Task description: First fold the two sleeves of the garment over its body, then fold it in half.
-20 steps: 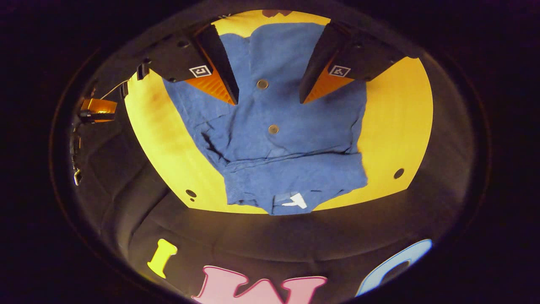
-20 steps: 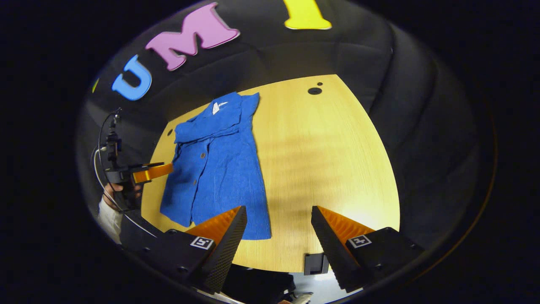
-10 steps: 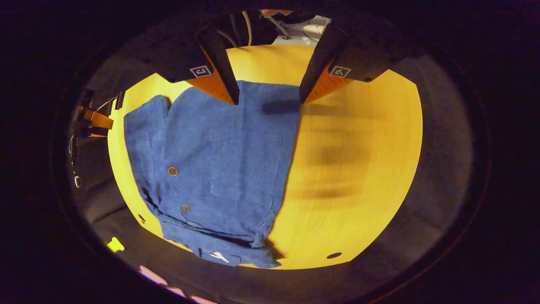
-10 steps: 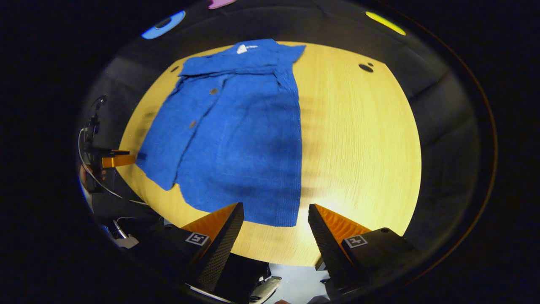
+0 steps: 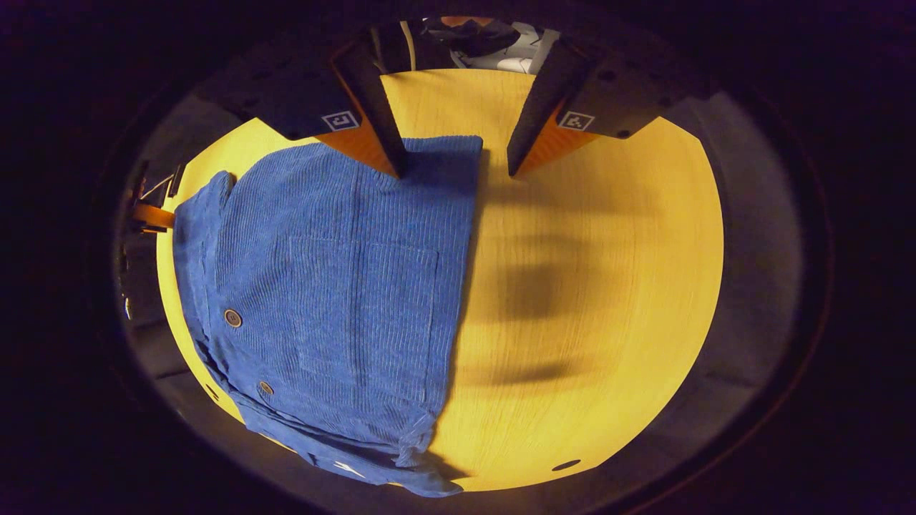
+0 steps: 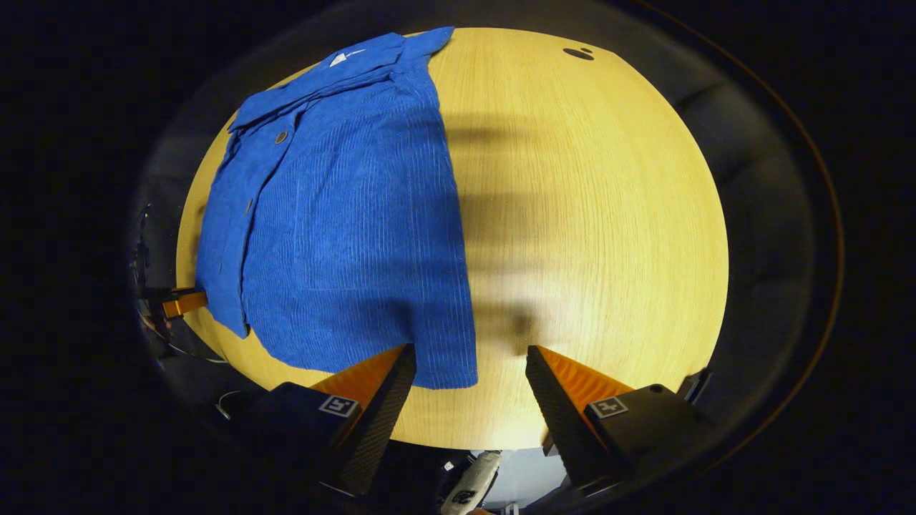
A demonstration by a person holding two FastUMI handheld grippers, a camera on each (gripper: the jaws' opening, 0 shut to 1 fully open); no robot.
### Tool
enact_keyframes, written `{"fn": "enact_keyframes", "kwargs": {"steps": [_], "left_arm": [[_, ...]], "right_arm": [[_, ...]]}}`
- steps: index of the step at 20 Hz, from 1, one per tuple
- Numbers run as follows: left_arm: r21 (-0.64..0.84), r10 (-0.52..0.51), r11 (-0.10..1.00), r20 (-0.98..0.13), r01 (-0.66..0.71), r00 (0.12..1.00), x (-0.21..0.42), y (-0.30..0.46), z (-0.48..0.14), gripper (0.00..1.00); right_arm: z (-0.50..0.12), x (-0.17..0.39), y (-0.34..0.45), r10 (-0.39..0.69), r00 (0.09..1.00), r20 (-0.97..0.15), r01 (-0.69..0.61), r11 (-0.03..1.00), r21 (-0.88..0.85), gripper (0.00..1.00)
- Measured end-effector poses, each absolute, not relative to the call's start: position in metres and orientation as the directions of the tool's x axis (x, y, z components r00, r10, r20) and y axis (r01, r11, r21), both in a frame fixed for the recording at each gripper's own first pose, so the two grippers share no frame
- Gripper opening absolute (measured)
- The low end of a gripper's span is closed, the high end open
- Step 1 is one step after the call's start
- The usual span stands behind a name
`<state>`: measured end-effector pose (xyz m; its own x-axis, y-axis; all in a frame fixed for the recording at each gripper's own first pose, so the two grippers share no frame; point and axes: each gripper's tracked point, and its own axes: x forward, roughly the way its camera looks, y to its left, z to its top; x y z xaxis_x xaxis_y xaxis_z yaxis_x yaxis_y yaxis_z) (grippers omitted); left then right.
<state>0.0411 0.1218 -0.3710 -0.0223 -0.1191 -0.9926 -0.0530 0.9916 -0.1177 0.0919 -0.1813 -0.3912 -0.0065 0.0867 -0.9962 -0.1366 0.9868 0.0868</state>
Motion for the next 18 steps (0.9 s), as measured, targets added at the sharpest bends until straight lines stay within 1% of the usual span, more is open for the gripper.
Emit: {"fn": "enact_keyframes", "kwargs": {"steps": [3, 7, 10, 13, 14, 15, 16, 17, 18], "left_arm": [[-0.110, -0.110, 0.994, -0.994, -0.024, -0.025, 0.045, 0.119, -0.370, 0.84], [-0.146, -0.146, 0.989, -0.989, 0.012, -0.034, 0.048, 0.106, -0.370, 0.83], [-0.108, -0.105, 0.993, -0.993, 0.048, -0.051, 0.051, 0.105, -0.370, 0.83], [-0.101, -0.098, 0.994, -0.994, 0.047, -0.055, 0.051, 0.102, -0.369, 0.84], [-0.100, -0.098, 0.994, -0.994, 0.046, -0.052, 0.051, 0.102, -0.370, 0.82], [-0.095, -0.094, 0.995, -0.995, 0.034, -0.035, 0.051, 0.102, -0.369, 0.85], [-0.096, -0.095, 0.995, -0.995, 0.021, -0.026, 0.052, 0.100, -0.370, 0.85], [-0.104, -0.104, 0.994, -0.994, 0.018, -0.024, 0.052, 0.096, -0.370, 0.83], [-0.115, -0.114, 0.993, -0.993, 0.020, -0.017, 0.050, 0.089, -0.369, 0.76]], "right_arm": [[-0.397, 0.087, -0.182, 0.068, -0.030, -0.997, -0.141, 0.987, 0.072, 1.00], [-0.401, 0.085, -0.186, 0.053, -0.036, -0.998, -0.157, 0.986, 0.058, 0.99], [-0.406, 0.081, -0.184, 0.040, -0.059, -0.997, -0.152, 0.987, 0.049, 1.00], [-0.408, 0.083, -0.173, 0.045, -0.060, -0.997, -0.152, 0.987, 0.054, 0.99], [-0.408, 0.082, -0.167, 0.053, -0.064, -0.997, -0.147, 0.987, 0.062, 0.97], [-0.409, 0.080, -0.161, 0.061, -0.068, -0.996, -0.143, 0.987, 0.070, 0.93], [-0.409, 0.080, -0.157, 0.068, -0.064, -0.996, -0.149, 0.986, 0.077, 0.94], [-0.408, 0.079, -0.153, 0.073, -0.065, -0.995, -0.163, 0.983, 0.083, 0.88], [-0.411, 0.078, -0.145, 0.099, -0.062, -0.993, -0.165, 0.980, 0.108, 0.36]]}}
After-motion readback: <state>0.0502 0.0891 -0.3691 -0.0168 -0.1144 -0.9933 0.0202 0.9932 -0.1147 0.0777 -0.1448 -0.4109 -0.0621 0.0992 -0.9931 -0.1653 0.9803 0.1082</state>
